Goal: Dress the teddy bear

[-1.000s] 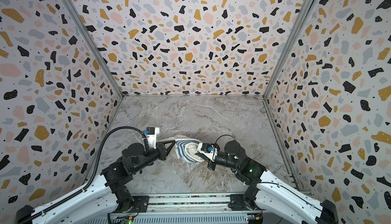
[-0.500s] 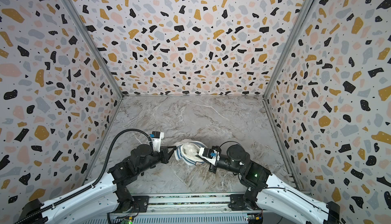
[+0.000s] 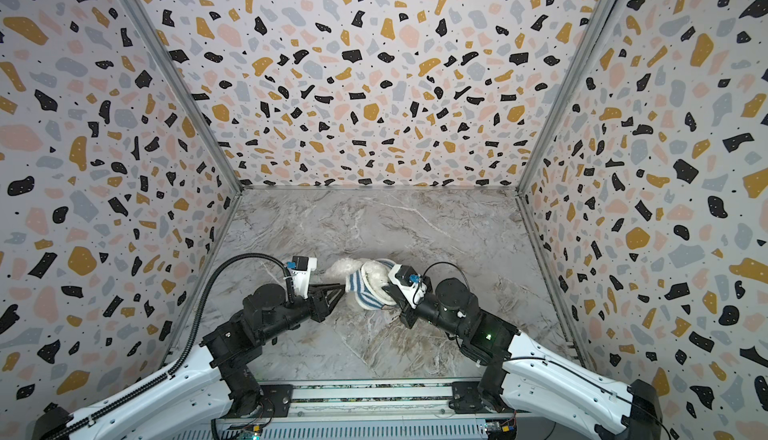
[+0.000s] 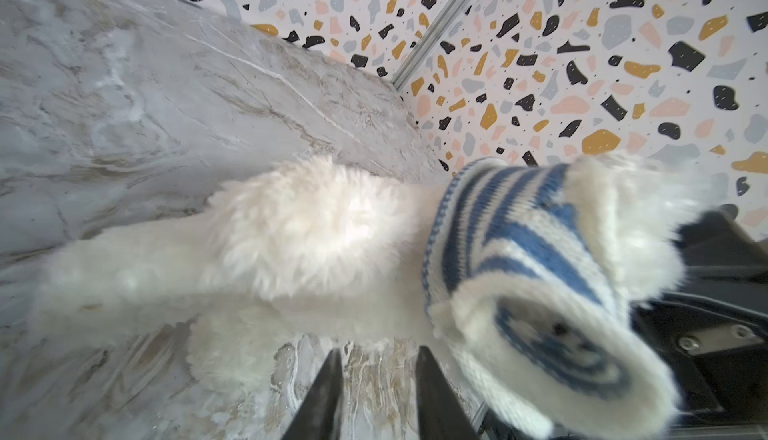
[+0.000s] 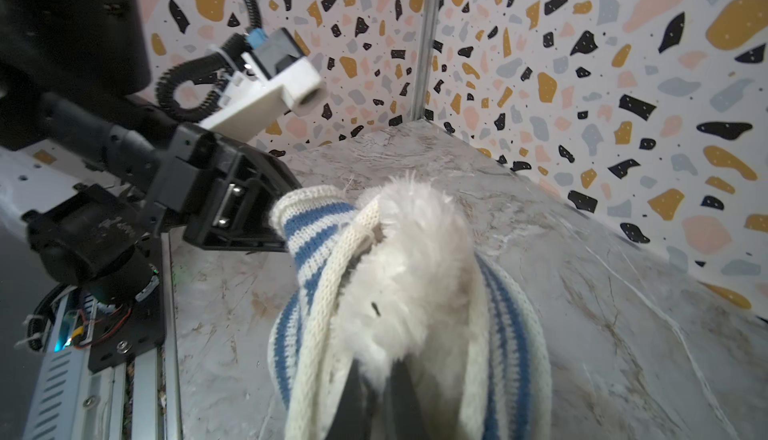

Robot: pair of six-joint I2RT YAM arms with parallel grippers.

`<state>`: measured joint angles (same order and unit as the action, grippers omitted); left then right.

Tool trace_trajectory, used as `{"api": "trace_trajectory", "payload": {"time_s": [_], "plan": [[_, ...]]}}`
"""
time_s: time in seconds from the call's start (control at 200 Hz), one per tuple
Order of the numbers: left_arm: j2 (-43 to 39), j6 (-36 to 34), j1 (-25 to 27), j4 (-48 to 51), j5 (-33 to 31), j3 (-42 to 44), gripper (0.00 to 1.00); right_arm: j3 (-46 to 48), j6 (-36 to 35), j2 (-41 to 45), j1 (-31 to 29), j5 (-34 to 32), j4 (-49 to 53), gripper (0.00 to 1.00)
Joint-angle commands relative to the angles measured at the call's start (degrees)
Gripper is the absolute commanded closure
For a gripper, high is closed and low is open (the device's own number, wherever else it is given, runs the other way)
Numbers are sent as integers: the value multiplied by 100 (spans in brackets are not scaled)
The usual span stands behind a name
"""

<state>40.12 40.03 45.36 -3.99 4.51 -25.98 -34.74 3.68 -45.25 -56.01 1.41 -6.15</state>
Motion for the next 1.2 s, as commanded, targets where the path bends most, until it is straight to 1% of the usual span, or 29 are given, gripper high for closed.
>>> {"api": "trace_trajectory", "payload": {"time_s": [0.0,0.075,0.175,0.26,0.36,0.41,0.471,0.546,0.646,0.781,0.931,0.981,0.991,1.021,1.196], "plan": [[-188,-36,-36,-10,-152,-56,63,-246,1032,-36,-9,-579,-392,100],[-287,73,-29,-165,-82,106,58,-193,1545,-60,18,-648,-481,100],[-312,315,81,-799,73,432,54,-195,2339,-147,36,-859,-480,100],[-142,494,417,-1501,-31,635,51,-319,3061,-281,31,-1084,-325,100],[286,502,954,-2015,-394,647,51,-440,3933,-449,37,-1379,-103,100],[539,562,1114,-2350,-483,677,51,-497,4310,-521,36,-1499,38,100],[834,680,1243,-2831,-528,729,51,-579,4595,-606,28,-1632,209,100],[1156,786,1387,-3345,-666,773,51,-586,4825,-676,11,-1741,299,100],[1537,893,1467,-3759,-873,783,51,-547,5081,-722,1,-1785,349,100],[2112,1014,1483,-4347,-893,742,55,-425,5391,-709,-14,-1749,291,100],[2634,1024,1559,-4577,-901,615,57,-384,5492,-685,-26,-1854,329,100],[2750,1024,1568,-4689,-913,652,58,-397,5505,-691,-24,-1864,353,100],[2779,1161,1564,-4714,-914,661,59,-401,5517,-696,-24,-1868,354,100],[2842,1219,1571,-4777,-913,668,59,-402,5528,-692,-30,-1876,365,100],[3229,1244,1589,-5040,-790,512,64,-393,5561,-668,-33,-1959,411,100]]}}
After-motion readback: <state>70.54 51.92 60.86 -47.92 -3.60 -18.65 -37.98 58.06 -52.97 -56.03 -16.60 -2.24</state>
